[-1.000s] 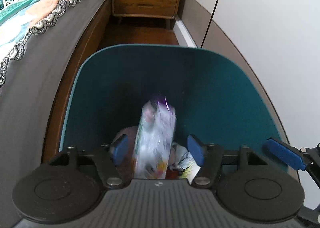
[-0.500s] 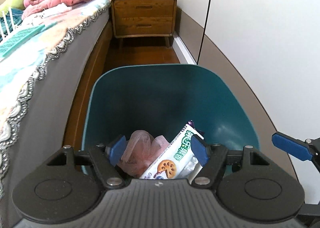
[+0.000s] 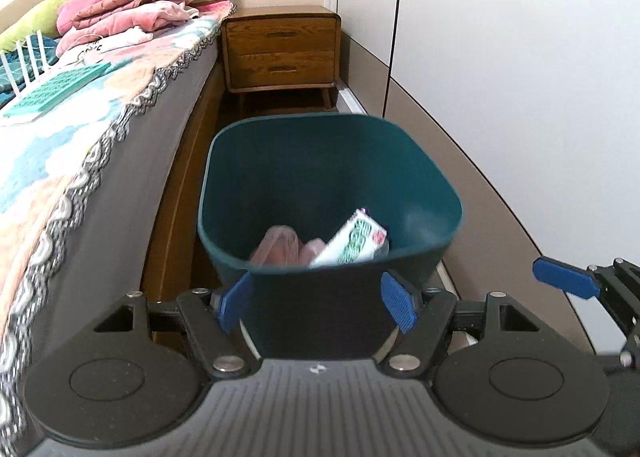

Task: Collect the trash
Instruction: 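Move both open tools back down to the trash pile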

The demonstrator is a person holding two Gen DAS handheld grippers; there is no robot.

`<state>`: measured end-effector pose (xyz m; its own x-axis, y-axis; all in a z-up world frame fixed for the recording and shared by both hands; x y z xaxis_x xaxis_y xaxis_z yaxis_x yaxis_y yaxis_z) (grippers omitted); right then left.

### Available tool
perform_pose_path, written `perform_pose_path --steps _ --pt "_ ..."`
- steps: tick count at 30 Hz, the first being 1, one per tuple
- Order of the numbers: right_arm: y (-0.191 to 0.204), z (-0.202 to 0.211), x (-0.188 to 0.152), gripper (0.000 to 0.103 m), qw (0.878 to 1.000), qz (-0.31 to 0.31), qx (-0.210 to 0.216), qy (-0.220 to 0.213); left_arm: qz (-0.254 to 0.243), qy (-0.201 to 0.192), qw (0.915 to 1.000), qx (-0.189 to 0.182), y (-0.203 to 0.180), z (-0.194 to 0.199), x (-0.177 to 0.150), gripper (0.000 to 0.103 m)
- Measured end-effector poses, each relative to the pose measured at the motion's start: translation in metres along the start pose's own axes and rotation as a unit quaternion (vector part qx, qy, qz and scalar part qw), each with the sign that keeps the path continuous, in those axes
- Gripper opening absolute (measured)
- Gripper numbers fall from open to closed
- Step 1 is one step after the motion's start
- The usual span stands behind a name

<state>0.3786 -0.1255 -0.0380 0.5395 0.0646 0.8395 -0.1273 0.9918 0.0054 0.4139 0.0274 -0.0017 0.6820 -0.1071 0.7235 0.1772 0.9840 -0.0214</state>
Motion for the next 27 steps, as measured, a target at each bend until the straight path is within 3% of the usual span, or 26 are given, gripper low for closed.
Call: perform_pose_path --steps 3,9,15,21,27 --pt "-0.008 0.0 -0.02 0.08 1.0 -0.027 0.0 0.01 0.007 0.01 0.9999 -0.008 0.003 0.002 -0.023 0.079" --pt "-0.024 -0.01 -0.08 0.093 0.997 -0.068 -0.012 0.044 0.013 0.034 0.9992 -0.019 0.008 -0.01 -0.082 0.081" --pt "-0.032 -0.032 -0.153 0.099 0.992 -0.073 -0.011 0.107 -0.002 0.086 0.9963 -0.01 0.004 -0.053 -0.157 0.081" --pt "-0.029 -0.054 -0.221 0.099 0.982 -0.062 -0.002 0.177 0.02 0.195 0.9801 -0.03 0.006 -0.112 -0.235 0.081" --pt "-0.021 -0.074 -0.273 0.099 0.971 -0.039 0.02 0.234 0.026 0.273 0.9616 -0.005 0.018 -0.149 -0.312 0.081"
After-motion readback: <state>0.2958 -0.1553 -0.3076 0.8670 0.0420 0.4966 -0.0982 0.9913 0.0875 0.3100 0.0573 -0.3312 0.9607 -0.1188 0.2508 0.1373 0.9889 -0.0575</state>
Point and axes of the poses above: each gripper's, at about its wrist camera, not at the fingertips, and z roughly against the way its jaws point, y to its left, x to its top, the point moved 1 cm from there along -z, roughly the way its jaws point
